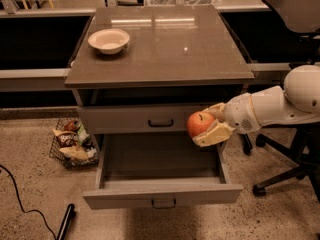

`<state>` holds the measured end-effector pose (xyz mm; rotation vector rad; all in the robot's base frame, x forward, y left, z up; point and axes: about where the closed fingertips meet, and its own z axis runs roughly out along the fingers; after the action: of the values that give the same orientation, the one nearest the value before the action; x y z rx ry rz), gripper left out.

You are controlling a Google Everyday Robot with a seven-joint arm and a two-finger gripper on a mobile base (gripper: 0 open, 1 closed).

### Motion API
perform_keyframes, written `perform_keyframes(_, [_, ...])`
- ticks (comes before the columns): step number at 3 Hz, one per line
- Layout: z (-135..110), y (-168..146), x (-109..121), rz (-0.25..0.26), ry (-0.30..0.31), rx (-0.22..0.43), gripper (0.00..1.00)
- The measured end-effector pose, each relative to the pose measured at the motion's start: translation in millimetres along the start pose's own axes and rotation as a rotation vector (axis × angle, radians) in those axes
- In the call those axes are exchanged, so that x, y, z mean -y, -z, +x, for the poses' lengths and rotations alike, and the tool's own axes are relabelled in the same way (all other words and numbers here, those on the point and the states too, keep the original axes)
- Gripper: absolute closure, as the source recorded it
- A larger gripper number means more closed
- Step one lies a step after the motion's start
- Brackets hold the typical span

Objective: Place apple into middle drawer

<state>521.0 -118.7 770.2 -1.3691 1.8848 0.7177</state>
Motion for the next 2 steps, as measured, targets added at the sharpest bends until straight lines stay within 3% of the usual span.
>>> perform_keyframes(1, [34,-25,-4,0.006,-0.094,-0.001,1.0])
perform_keyframes(2, [106,-76,-6,0.029,-0.265,-0.04,1.0])
